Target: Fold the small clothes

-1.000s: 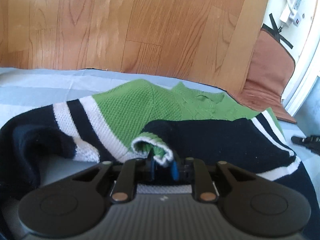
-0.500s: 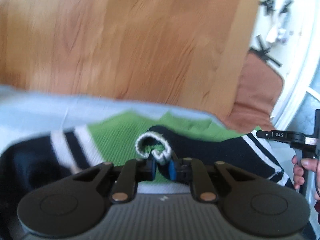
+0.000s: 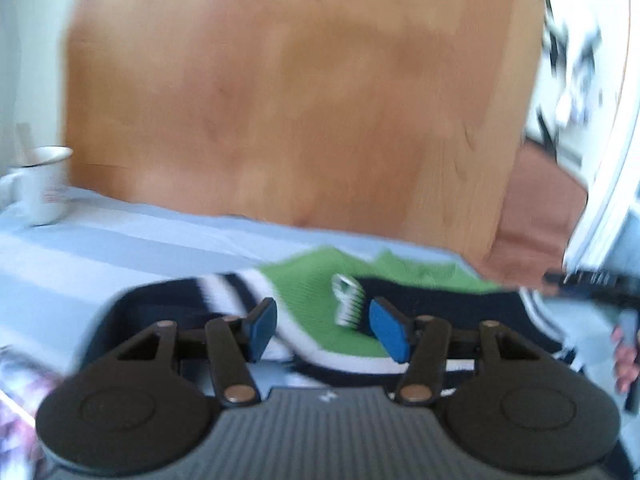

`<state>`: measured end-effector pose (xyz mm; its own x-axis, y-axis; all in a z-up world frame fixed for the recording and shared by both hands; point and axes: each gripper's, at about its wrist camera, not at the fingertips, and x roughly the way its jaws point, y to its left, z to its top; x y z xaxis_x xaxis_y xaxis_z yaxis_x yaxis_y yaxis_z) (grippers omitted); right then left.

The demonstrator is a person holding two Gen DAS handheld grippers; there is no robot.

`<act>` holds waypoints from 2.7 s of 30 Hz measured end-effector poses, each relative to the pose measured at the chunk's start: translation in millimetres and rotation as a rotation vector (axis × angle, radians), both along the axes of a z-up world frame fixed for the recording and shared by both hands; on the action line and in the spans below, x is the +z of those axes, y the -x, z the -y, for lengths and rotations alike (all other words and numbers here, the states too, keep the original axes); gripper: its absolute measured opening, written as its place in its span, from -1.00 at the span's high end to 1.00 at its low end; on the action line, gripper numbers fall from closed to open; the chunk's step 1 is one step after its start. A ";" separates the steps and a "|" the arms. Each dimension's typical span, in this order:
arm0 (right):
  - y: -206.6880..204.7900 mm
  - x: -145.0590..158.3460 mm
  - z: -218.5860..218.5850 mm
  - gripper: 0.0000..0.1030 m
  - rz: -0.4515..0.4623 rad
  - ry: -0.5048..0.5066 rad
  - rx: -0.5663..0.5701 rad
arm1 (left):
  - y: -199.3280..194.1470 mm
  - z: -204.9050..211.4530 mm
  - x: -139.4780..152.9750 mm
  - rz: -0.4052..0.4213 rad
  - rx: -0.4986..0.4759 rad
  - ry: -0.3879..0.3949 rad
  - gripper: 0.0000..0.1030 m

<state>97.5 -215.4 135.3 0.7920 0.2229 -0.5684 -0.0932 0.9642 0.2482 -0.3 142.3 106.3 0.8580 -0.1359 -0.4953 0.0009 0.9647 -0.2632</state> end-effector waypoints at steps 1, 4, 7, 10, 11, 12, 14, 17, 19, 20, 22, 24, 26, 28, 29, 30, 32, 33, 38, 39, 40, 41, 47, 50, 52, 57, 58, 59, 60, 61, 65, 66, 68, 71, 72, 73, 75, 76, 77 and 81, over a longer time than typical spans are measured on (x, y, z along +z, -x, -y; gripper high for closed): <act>4.0 2.7 -11.2 0.09 -0.010 -0.019 0.051 | 18.0 -15.0 5.9 0.025 0.034 0.017 -0.04; 21.0 8.5 -59.9 0.09 -0.029 -0.020 0.253 | 61.3 -53.0 20.0 0.076 0.138 0.040 -0.08; 48.1 12.1 -129.2 0.09 -0.040 0.031 0.520 | 101.2 -86.0 31.7 0.121 0.225 0.042 -0.08; 75.5 9.0 -191.6 0.10 -0.072 0.040 0.741 | 132.3 -106.8 39.3 0.178 0.258 0.068 -0.11; 86.6 6.7 -211.9 0.10 -0.062 0.071 0.800 | 138.4 -110.9 40.3 0.192 0.259 0.078 -0.14; 99.9 4.1 -232.6 0.10 -0.037 0.126 0.858 | 141.9 -113.3 42.1 0.202 0.259 0.088 -0.15; 128.8 -1.7 -269.4 0.10 0.057 0.272 0.986 | 147.0 -116.2 43.9 0.216 0.253 0.103 -0.15; 165.8 -9.7 -310.6 0.10 0.171 0.422 1.175 | 162.8 -127.3 45.0 0.240 0.259 0.110 -0.16; 180.0 -15.9 -330.8 0.08 0.200 0.479 1.269 | 171.7 -134.9 47.0 0.259 0.270 0.116 -0.19; 182.5 -20.5 -339.2 0.08 0.210 0.511 1.291 | 178.5 -138.5 49.3 0.267 0.277 0.120 -0.21; 183.4 -29.9 -355.8 0.08 0.215 0.570 1.296 | 186.7 -143.7 49.7 0.276 0.289 0.128 -0.21; 170.0 -41.3 -371.5 0.09 0.175 0.597 1.280 | 192.2 -149.1 49.1 0.277 0.299 0.137 -0.22; 153.7 -45.2 -378.8 0.12 0.130 0.539 1.257 | 194.9 -151.9 47.9 0.275 0.307 0.140 -0.22; 135.0 -40.9 -383.9 0.82 0.042 0.453 1.246 | 197.8 -153.3 47.3 0.274 0.311 0.140 -0.22; 128.8 -33.6 -383.8 0.84 0.042 0.419 1.215 | 199.1 -154.2 47.0 0.274 0.313 0.142 -0.22; 122.4 -22.8 -381.2 0.85 0.069 0.391 1.192 | 200.0 -155.3 46.9 0.277 0.317 0.144 -0.22; 101.2 4.9 -374.0 0.85 0.085 0.301 1.123 | 200.7 -158.4 46.6 0.282 0.325 0.155 -0.22; 86.1 22.2 -368.2 0.85 0.079 0.238 1.080 | 199.2 -159.8 46.6 0.283 0.329 0.166 -0.22; 14.9 113.9 -317.4 0.85 0.160 -0.043 0.818 | 180.2 -156.0 41.1 0.247 0.321 0.196 -0.25; 3.5 126.4 -303.6 0.85 0.171 -0.070 0.772 | 174.1 -152.6 39.5 0.236 0.309 0.197 -0.25; -7.4 135.1 -287.8 0.85 0.176 -0.093 0.728 | 168.6 -149.4 37.9 0.226 0.297 0.197 -0.26; -17.0 142.5 -268.8 0.85 0.174 -0.114 0.684 | 162.1 -145.3 37.1 0.218 0.283 0.195 -0.30; -48.8 133.5 -147.4 0.85 0.101 -0.187 0.483 | 103.1 -111.3 34.5 0.167 0.175 0.191 -0.41; -52.7 107.0 -92.8 0.85 0.052 -0.233 0.392 | 63.2 -86.1 29.9 0.124 0.124 0.189 -0.41; -51.3 87.2 -56.6 0.85 0.022 -0.253 0.337 | 32.2 -67.4 24.4 0.090 0.097 0.181 -0.41; -43.2 33.6 7.9 0.85 -0.051 -0.291 0.208 | -50.1 -30.4 -4.9 -0.049 0.078 0.132 -0.45; -42.5 19.9 19.3 0.85 -0.072 -0.291 0.175 | -68.2 -25.1 -15.0 -0.097 0.072 0.137 -0.45; -42.3 9.1 27.9 0.85 -0.091 -0.282 0.151 | -81.9 -21.5 -23.6 -0.134 0.066 0.145 -0.45; -42.0 -1.4 35.0 0.77 -0.110 -0.269 0.123 | -97.8 -16.6 -34.4 -0.177 0.056 0.155 -0.45; -40.2 -10.4 41.1 0.75 -0.126 -0.259 0.091 | -109.0 -12.9 -42.7 -0.205 0.050 0.160 -0.45; -38.2 -29.0 66.1 0.11 -0.163 -0.295 0.051 | -135.3 -3.4 -64.6 -0.249 0.027 0.196 -0.54; -38.0 -31.1 65.8 0.05 -0.171 -0.296 0.063 | -137.2 -1.0 -64.3 -0.234 0.027 0.196 -0.56; -41.6 -36.0 63.1 0.02 -0.182 -0.298 0.089 | -141.5 0.7 -66.5 -0.228 0.020 0.197 -0.56; -47.2 -46.4 47.1 0.02 -0.207 -0.245 0.119 | -143.9 -3.3 -66.1 -0.224 0.018 0.218 -0.56; -49.0 -51.7 45.6 0.05 -0.225 -0.227 0.122 | -144.4 -5.6 -65.6 -0.225 0.018 0.231 -0.56; -46.8 -53.6 39.3 0.11 -0.212 -0.189 0.117 | -147.1 -6.2 -64.2 -0.225 0.021 0.242 -0.54; -44.2 -49.8 34.7 0.85 -0.187 -0.142 0.137 | -151.7 -7.2 -64.6 -0.226 0.027 0.244 -0.11; -37.3 -45.5 40.8 0.86 -0.159 -0.159 0.132 | -154.2 -6.7 -62.9 -0.232 0.013 0.242 0.21; -31.6 -37.7 44.8 0.87 -0.122 -0.166 0.124 | -154.3 -5.8 -60.5 -0.231 0.004 0.241 0.43; -17.7 -27.1 58.8 0.93 -0.063 -0.117 0.047 | -152.3 7.1 -57.3 -0.186 -0.003 0.153 0.56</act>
<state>115.1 -274.3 108.2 0.7426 0.3268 -0.5846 -0.1186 0.9232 0.3655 152.0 135.2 49.0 0.7530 -0.2242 -0.6186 -0.0582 0.9138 -0.4020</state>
